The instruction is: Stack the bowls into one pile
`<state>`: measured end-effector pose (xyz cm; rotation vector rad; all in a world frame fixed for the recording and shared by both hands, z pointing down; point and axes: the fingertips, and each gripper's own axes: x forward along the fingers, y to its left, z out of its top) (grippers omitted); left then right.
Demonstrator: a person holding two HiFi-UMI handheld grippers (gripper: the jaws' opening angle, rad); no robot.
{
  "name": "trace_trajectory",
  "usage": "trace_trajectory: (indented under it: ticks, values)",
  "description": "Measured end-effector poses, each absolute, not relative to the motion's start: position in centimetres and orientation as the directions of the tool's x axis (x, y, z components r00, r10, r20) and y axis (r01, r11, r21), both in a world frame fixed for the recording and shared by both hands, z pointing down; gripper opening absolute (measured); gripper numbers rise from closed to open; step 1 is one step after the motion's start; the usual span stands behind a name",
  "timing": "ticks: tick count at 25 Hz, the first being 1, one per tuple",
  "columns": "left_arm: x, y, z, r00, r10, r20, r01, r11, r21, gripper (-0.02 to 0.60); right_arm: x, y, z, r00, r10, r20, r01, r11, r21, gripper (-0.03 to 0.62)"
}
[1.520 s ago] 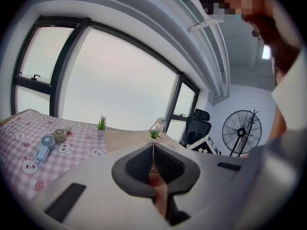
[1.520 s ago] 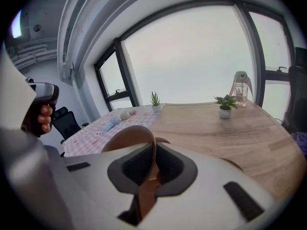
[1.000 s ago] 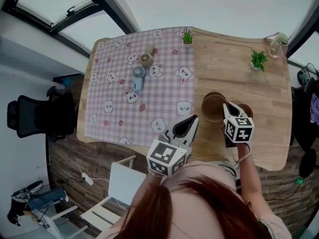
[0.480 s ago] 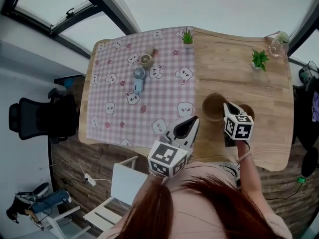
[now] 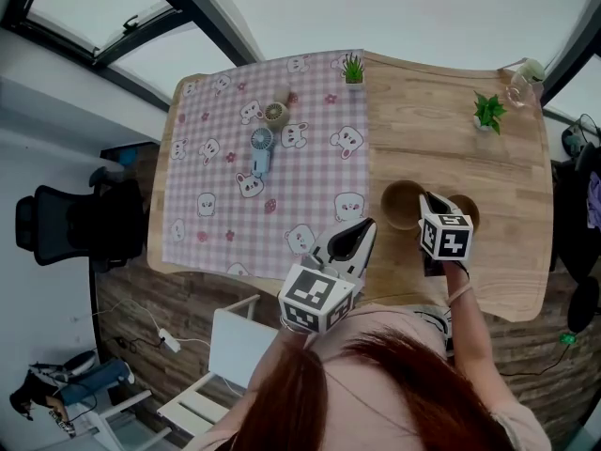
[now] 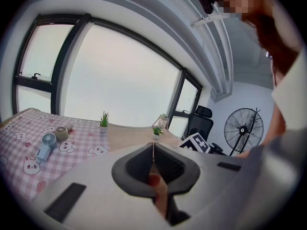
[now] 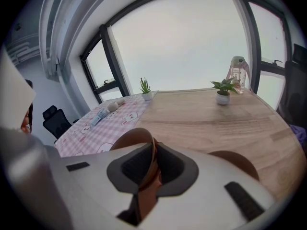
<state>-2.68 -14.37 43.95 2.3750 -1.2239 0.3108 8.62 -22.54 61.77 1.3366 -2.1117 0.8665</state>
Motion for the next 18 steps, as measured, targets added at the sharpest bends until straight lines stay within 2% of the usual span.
trace_trajectory:
  ticks: [18]
  values:
    - [-2.84,-13.93,43.6,0.596,-0.709,0.377,-0.803,-0.518,0.296,0.011,9.33,-22.07,61.67,-0.37,-0.595,0.713,-0.927,0.292,-0.236,0.038]
